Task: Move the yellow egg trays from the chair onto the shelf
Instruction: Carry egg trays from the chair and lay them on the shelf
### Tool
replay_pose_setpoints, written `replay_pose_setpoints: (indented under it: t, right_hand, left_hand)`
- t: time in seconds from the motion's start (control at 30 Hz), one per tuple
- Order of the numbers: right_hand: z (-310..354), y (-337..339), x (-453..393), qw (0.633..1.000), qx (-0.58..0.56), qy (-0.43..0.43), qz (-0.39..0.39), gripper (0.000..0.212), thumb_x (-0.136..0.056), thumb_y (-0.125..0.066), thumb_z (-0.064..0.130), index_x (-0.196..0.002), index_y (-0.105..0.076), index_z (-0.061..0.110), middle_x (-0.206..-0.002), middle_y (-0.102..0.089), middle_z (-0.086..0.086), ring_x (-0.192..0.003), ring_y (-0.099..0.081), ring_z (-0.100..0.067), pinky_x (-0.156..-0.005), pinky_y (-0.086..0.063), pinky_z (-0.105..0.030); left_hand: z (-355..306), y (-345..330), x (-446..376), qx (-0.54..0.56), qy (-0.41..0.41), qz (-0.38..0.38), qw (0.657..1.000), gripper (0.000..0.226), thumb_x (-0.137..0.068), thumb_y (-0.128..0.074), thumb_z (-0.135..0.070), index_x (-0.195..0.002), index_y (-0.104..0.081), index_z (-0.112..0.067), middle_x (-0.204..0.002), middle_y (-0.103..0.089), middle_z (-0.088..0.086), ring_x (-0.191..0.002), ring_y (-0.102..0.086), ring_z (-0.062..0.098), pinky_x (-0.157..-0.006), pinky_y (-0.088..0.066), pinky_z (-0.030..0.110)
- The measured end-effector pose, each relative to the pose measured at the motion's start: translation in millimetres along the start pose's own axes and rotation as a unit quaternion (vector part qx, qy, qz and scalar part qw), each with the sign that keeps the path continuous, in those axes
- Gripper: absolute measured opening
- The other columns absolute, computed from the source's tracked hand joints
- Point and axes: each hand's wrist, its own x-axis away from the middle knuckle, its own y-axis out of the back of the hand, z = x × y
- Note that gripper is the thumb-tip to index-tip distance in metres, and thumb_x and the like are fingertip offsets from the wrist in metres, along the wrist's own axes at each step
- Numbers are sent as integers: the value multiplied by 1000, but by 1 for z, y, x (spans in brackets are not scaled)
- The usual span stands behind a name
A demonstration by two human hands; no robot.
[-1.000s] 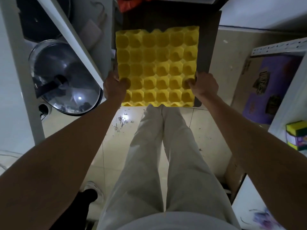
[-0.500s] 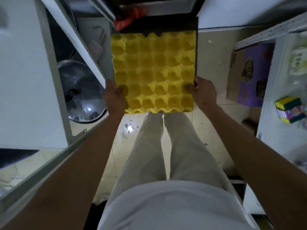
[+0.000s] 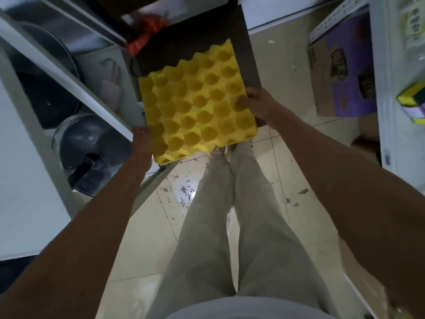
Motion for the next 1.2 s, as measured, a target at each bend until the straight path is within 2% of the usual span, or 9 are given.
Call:
replay_pose_setpoints:
  t: [0.1, 0.27, 0.37, 0.43, 0.5, 0.6, 0.83, 1.03, 1.2]
  right_hand:
    - [26, -9, 6, 986, -151, -57, 28, 33, -102, -54, 26, -134, -57, 22, -128, -68, -9, -110, -70, -30, -89, -59, -47]
    - [88, -12, 37, 986, -154, -45, -42, 25, -95, -59, 26, -116, -65, 15, -121, -70, -17, -110, -69, -36, -96, -57, -52]
    - [111, -2, 66, 993, -92, -12, -77, 36, -95, -56, 17, -126, -64, 0, -127, -66, -24, -117, -65, -40, -101, -53, -53]
    - [116, 9, 93, 992, -55, 13, -115, 36, -95, -54, 14, -122, -65, -6, -123, -68, -27, -113, -66, -42, -96, -55, -54]
    - [115, 23, 126, 985, -7, 36, -169, 36, -95, -51, 21, -117, -66, -2, -116, -68, -27, -102, -69, -38, -86, -57, -50]
    - [106, 45, 193, 954, 52, 60, -288, 36, -91, -50, 32, -114, -67, 11, -104, -69, -14, -82, -62, -21, -66, -45, -29]
    - [29, 89, 413, 825, -39, -6, -564, 30, -91, -47, 36, -98, -68, 15, -100, -73, -10, -98, -67, -28, -86, -53, -41]
    - [-54, 96, 534, 749, -195, -83, -628, 19, -95, -60, 18, -77, -66, 19, -70, -67, 4, -70, -64, -16, -62, -49, -30]
    - [-95, 131, 547, 711, -265, -108, -642, 16, -94, -61, 24, -79, -63, 24, -75, -68, 3, -72, -62, -14, -62, -47, -30]
  left_hand:
    - [-18, 5, 7, 114, 47, 77, 989, 35, -101, -53, -26, -131, -60, -10, -135, -65, 12, -119, -64, 33, -105, -53, 47]
    - [-49, 17, 34, 48, 35, 30, 998, 16, -95, -63, -25, -81, -57, -19, -92, -57, 10, -78, -57, 26, -76, -49, 39]
    - [-76, 27, 67, 6, -50, -28, 998, 15, -93, -60, -20, -80, -53, -23, -82, -56, 0, -74, -56, 21, -65, -47, 30]
    - [-97, 30, 95, -6, -100, -41, 994, 9, -90, -59, -19, -98, -62, -13, -89, -61, 3, -84, -60, 24, -72, -52, 34]
    - [-125, 25, 125, -43, -147, -43, 987, 35, -90, -59, -19, -120, -63, -3, -95, -64, 6, -86, -63, 25, -73, -53, 35]
    - [-169, 13, 182, -104, -238, -25, 965, 30, -93, -57, -25, -117, -68, -11, -89, -66, -1, -86, -67, 22, -64, -51, 24]
    - [-247, -47, 359, -225, -437, 218, 843, 28, -92, -62, -56, -107, -72, -35, -94, -77, 2, -92, -74, 33, -85, -59, 57]
    - [-228, -142, 496, -307, -549, 307, 714, 27, -91, -57, -54, -109, -69, -37, -93, -71, -13, -85, -65, 12, -72, -49, 37]
    - [-212, -231, 525, -365, -556, 359, 654, 17, -98, -57, -31, -108, -71, -32, -96, -73, -8, -89, -70, 16, -70, -52, 33]
